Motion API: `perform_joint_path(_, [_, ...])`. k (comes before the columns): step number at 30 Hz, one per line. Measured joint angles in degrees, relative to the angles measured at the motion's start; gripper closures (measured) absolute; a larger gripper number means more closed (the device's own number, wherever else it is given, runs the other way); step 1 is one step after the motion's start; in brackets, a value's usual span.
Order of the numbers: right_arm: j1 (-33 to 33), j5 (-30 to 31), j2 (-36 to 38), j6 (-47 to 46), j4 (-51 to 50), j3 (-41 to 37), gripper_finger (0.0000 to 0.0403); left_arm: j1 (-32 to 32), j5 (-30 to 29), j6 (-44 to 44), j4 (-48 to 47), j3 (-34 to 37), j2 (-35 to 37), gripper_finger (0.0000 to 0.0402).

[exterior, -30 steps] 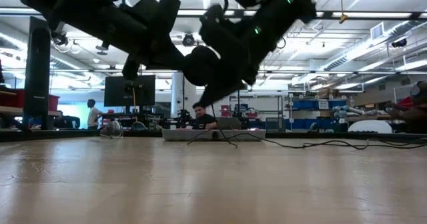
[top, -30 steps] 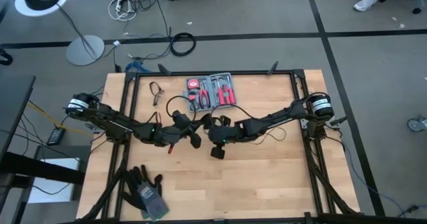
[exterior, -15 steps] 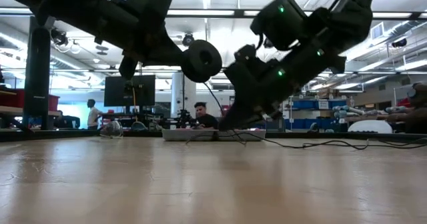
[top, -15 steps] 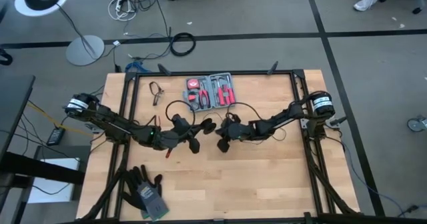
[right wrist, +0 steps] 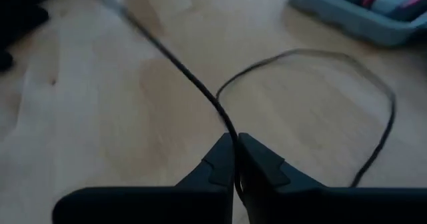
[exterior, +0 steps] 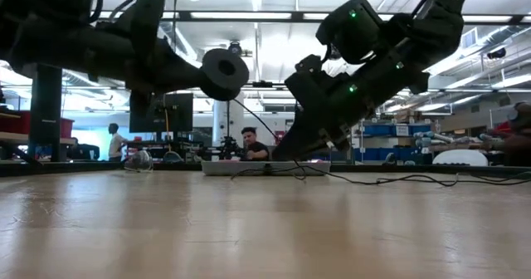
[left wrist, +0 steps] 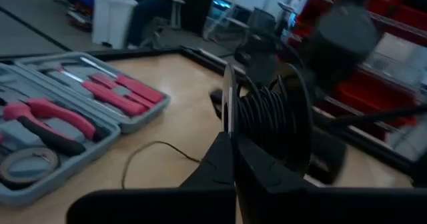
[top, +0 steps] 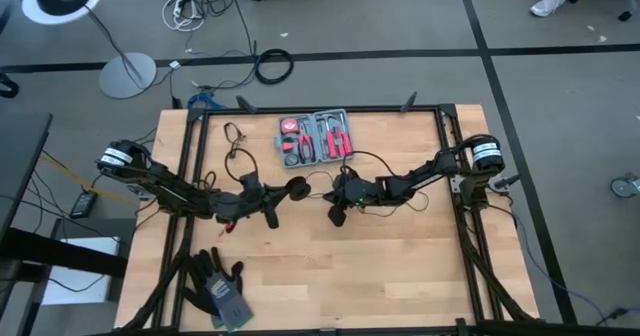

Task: Coil cords
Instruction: Coil the black wire onto the black spool

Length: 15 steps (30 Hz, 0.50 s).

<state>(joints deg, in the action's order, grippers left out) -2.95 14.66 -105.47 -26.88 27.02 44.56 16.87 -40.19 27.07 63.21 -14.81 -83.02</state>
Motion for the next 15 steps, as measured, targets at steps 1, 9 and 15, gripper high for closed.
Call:
perform_joint_path(1, [0.48,0.00,0.51,0.03,-0.63,0.00,0.0387,0.01,0.86,-0.02,-0.13,0.17,0.00,0.0401])
perform_joint_path(9, [5.12,-7.44,8.82,2.75,-9.53,0.00,0.0396,0.01,3.27,-1.93,0.24,0.13,0.00,0.0401])
perform_joint_path(15, [5.14,-11.86,12.61,6.86,-11.48,0.00,0.0380,0.01,3.38,-2.84,0.49,0.08,0.00,0.0401])
